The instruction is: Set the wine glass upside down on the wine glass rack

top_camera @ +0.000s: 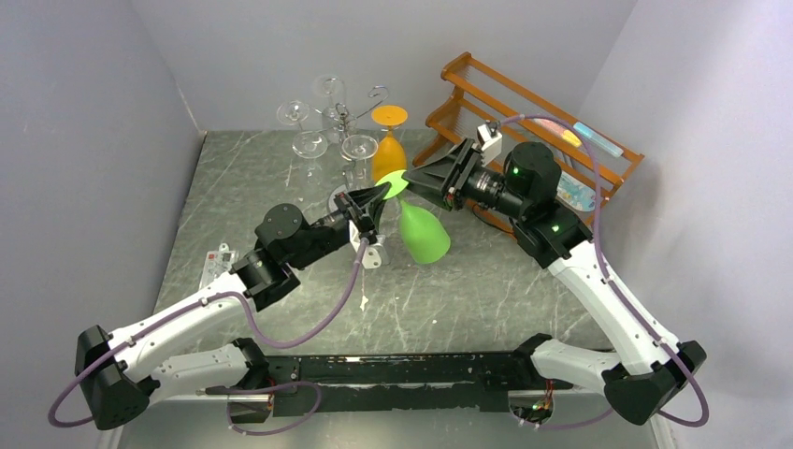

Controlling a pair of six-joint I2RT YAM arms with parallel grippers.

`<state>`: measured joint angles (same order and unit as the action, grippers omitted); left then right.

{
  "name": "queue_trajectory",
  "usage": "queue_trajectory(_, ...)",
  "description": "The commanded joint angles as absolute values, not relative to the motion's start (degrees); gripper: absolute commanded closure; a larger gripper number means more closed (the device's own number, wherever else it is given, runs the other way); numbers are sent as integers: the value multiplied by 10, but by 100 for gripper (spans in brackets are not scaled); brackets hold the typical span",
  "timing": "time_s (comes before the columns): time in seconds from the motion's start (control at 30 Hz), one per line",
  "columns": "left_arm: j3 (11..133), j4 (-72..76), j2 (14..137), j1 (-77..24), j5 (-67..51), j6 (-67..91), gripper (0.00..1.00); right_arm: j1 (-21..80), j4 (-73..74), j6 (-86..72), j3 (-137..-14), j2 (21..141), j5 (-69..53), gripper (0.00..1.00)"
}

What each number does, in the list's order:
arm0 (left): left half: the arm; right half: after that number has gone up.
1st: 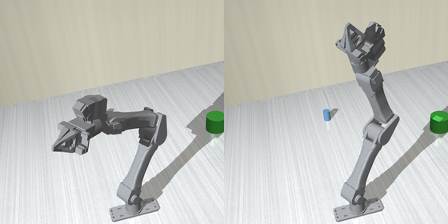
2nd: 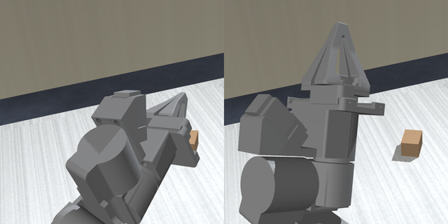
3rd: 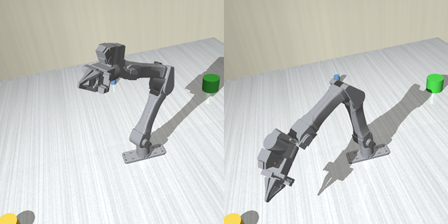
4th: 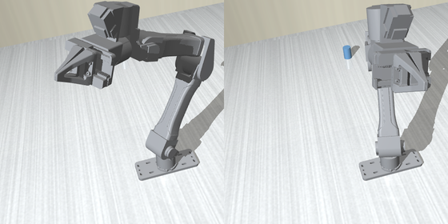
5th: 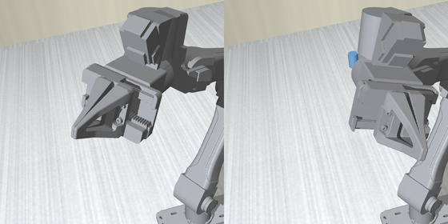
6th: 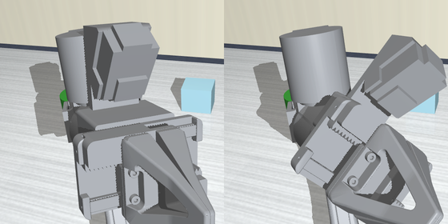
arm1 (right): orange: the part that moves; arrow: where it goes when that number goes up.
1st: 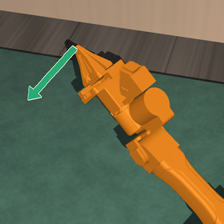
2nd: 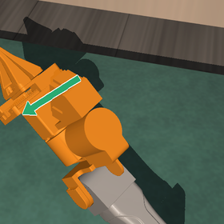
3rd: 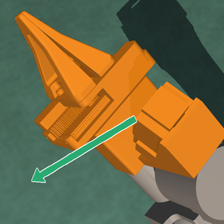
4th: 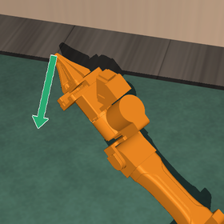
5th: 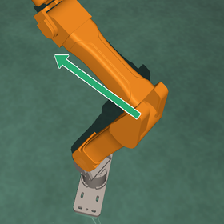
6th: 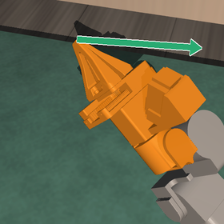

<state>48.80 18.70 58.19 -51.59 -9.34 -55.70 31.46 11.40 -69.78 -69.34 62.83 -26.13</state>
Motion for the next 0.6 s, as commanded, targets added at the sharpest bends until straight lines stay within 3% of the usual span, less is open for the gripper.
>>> queue_trajectory(0.0,517,181,588,-520,-110,-627,95,312,168,-697,-717,638,-244,58)
queue_trajectory(0.17,522,176,596,-519,-103,-665,95,312,170,-705,-722,657,-260,69)
queue_trajectory(0.4,530,162,610,-520,-110,-675,92,312,191,-694,-736,675,-268,73)
queue_trajectory(0.5,518,183,612,-520,-105,-662,82,311,194,-691,-733,676,-261,99)
queue_trajectory(0.57,524,170,615,-519,-101,-649,72,311,209,-681,-740,673,-244,100)
